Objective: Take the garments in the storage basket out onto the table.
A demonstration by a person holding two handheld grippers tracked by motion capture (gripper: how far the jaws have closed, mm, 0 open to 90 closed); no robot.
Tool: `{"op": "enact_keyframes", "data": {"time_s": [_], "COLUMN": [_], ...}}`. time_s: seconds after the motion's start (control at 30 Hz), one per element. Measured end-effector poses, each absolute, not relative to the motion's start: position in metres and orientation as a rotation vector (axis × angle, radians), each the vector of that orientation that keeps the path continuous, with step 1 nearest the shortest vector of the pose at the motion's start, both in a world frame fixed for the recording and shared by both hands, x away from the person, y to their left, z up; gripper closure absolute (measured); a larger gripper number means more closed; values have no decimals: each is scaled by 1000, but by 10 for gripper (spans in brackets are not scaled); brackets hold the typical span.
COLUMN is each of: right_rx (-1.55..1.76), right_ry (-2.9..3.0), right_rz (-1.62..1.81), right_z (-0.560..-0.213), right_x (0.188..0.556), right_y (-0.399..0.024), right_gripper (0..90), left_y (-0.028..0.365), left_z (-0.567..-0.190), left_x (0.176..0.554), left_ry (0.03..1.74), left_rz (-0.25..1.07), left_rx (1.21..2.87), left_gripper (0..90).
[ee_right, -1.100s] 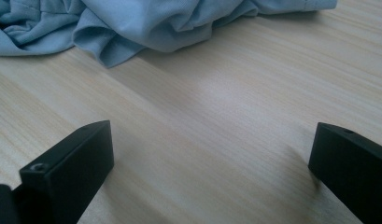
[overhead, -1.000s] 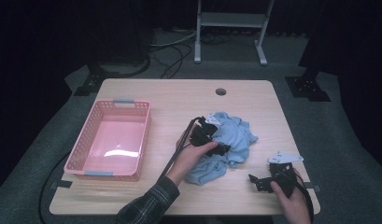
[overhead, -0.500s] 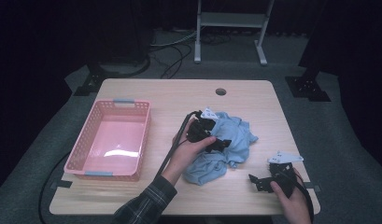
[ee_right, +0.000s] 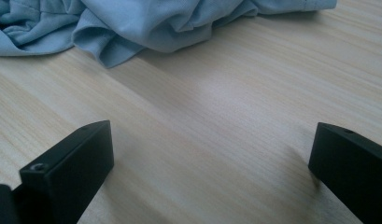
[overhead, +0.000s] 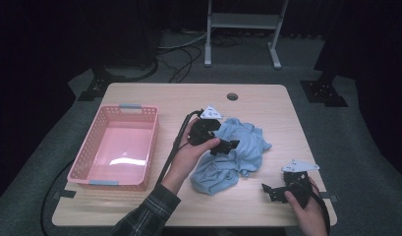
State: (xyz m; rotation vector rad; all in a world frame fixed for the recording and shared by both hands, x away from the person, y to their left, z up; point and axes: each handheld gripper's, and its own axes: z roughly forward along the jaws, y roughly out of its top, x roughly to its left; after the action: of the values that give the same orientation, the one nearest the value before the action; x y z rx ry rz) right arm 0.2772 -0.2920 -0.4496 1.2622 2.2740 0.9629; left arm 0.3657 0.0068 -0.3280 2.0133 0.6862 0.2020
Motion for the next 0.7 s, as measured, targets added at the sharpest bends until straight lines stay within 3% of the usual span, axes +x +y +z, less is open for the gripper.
{"op": "enact_keyframes", "data": {"time_s": [0.7], "right_rx": [1263], "right_ry": [2274], "right_rz": [962], "right_z": [-450], "right_x": [278], "right_y": [-292], "right_gripper": [0], "left_y": [46], "left_z": [-317], "left_x": [351], "left_ry": [716], "left_rz": [243], "left_rx": [1973], "left_gripper": [110]}}
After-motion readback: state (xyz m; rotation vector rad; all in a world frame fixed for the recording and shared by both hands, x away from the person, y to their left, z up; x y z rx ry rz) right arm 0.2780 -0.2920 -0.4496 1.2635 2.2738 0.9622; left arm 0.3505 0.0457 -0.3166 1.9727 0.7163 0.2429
